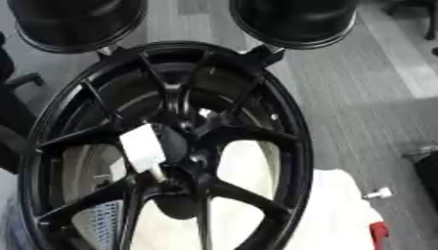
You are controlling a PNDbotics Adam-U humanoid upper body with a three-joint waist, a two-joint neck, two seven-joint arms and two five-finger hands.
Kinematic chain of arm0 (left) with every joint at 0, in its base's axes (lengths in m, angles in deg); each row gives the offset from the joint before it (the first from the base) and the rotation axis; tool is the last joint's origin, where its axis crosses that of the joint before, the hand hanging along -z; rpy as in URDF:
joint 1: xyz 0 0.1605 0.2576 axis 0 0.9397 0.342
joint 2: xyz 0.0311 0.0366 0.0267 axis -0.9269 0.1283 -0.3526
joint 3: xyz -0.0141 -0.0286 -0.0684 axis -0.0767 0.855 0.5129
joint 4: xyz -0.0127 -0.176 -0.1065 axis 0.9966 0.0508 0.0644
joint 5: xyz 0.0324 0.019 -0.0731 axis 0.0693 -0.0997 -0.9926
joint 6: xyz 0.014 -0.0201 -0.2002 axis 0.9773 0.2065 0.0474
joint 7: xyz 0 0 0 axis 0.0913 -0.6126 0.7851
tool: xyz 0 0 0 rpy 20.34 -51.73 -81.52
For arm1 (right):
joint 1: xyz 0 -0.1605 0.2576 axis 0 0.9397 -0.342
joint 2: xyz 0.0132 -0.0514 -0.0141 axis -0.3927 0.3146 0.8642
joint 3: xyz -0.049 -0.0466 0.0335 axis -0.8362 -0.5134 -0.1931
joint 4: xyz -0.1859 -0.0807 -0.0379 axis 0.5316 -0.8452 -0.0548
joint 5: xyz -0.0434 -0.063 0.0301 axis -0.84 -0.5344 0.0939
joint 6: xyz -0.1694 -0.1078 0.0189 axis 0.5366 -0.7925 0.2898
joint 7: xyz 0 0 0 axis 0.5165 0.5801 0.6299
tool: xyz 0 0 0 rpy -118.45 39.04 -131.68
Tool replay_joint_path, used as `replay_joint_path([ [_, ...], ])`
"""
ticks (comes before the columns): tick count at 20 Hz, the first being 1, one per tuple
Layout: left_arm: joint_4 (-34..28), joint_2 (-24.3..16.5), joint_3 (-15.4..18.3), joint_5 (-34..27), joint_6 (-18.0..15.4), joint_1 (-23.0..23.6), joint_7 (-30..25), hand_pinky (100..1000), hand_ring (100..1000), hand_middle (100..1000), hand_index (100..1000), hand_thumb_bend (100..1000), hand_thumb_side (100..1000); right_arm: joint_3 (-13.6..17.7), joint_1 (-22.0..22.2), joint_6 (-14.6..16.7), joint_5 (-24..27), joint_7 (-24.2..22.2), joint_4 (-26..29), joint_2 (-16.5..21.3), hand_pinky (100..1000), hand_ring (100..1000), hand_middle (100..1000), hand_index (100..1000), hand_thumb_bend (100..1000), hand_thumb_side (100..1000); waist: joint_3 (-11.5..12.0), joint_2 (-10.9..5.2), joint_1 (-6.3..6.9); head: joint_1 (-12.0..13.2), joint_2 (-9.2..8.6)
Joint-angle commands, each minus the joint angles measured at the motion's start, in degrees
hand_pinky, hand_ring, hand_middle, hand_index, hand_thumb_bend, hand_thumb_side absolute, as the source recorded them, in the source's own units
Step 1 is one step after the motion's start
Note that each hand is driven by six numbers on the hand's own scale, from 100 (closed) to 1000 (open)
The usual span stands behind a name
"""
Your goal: Pull the pin out of the wheel hub.
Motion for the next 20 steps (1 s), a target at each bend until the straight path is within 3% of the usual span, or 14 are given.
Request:
replay_joint_path([
  [1, 1.1, -3.4, 1.5, 2.4, 0.7, 0.3, -0.2, 942, 917, 877, 910, 378, 367, 0.6, -0.3, 0.0, -0.4, 0.2, 1.2, 0.8, 791, 679, 662, 798, 100, 567, 0.1, -0.81, 0.03, -0.2, -0.45],
  [2, 1.4, -3.3, 1.6, 3.1, 0.9, 0.3, -0.4, 941, 916, 878, 910, 394, 438, 0.6, -0.3, 0.0, -0.4, 0.2, 1.2, 0.8, 791, 679, 662, 798, 100, 567, 0.1, -0.84, 0.02, -0.2, -0.47],
  [4, 1.4, -3.0, 1.9, 3.3, 0.8, 0.2, -0.4, 915, 894, 853, 891, 311, 422, 0.6, -0.2, 0.0, -0.3, 0.3, 1.2, 0.8, 791, 680, 662, 798, 100, 567, 0.1, -0.89, 0.0, -0.1, -0.48],
  [5, 1.3, -2.9, 1.9, 3.0, 0.7, 0.1, -0.2, 904, 883, 835, 874, 225, 400, 0.7, -0.2, 0.0, -0.3, 0.3, 1.2, 0.8, 791, 680, 662, 798, 100, 567, 0.1, -0.91, 0.0, -0.1, -0.47],
  [8, 0.9, -2.7, 1.9, 1.3, 0.9, -0.2, 0.4, 881, 846, 785, 833, 112, 395, 0.6, -0.3, 0.0, -0.3, 0.3, 1.2, 0.8, 791, 680, 662, 798, 100, 567, 0.1, -1.01, -0.01, -0.1, -0.38],
  [10, 0.3, -2.7, 1.8, 0.5, 1.4, -0.5, 0.5, 869, 816, 742, 805, 100, 341, 0.6, -0.3, 0.0, -0.2, 0.3, 1.2, 0.8, 791, 680, 662, 798, 100, 567, 0.0, -1.09, 0.0, -0.1, -0.39],
  [15, -4.6, -2.2, 0.6, -0.8, 1.1, -2.1, 0.1, 847, 769, 686, 777, 100, 301, 0.5, -0.4, 0.0, -0.2, 0.1, 1.3, 0.8, 791, 680, 662, 798, 100, 566, -0.1, -1.33, 0.04, 0.0, -0.49],
  [20, -12.4, -1.6, -3.9, -2.3, -2.2, -5.0, -1.9, 844, 763, 679, 776, 100, 347, 0.1, -0.8, 0.0, -0.3, -0.3, 1.4, 1.1, 792, 680, 664, 798, 100, 563, -0.6, -1.6, 0.03, 0.3, -0.76],
])
